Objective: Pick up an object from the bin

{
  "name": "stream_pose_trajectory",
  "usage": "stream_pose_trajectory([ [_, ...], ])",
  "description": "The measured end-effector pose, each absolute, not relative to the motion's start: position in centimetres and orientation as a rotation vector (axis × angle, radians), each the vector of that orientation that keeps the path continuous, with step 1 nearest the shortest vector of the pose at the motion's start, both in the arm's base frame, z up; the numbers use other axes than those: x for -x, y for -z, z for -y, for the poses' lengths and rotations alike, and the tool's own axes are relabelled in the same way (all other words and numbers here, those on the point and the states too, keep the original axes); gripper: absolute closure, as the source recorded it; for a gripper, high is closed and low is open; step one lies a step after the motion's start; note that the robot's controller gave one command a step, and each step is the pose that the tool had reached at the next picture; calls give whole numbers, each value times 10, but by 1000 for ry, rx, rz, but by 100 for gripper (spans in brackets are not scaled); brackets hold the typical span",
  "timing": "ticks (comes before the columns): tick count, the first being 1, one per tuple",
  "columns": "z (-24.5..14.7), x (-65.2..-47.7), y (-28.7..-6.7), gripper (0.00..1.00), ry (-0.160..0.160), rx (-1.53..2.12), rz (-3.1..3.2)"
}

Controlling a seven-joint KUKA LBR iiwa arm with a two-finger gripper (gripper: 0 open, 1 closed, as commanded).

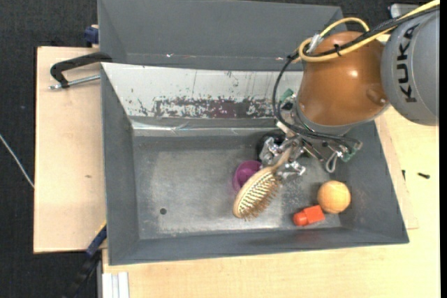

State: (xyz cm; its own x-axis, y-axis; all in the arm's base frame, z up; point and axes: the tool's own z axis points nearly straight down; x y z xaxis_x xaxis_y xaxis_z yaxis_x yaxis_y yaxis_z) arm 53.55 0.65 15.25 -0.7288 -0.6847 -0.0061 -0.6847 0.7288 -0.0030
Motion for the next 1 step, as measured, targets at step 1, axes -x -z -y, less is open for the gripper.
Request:
stream_pose_trajectory([
  [1,-7,-535,-159,100,1,1155,-2915],
])
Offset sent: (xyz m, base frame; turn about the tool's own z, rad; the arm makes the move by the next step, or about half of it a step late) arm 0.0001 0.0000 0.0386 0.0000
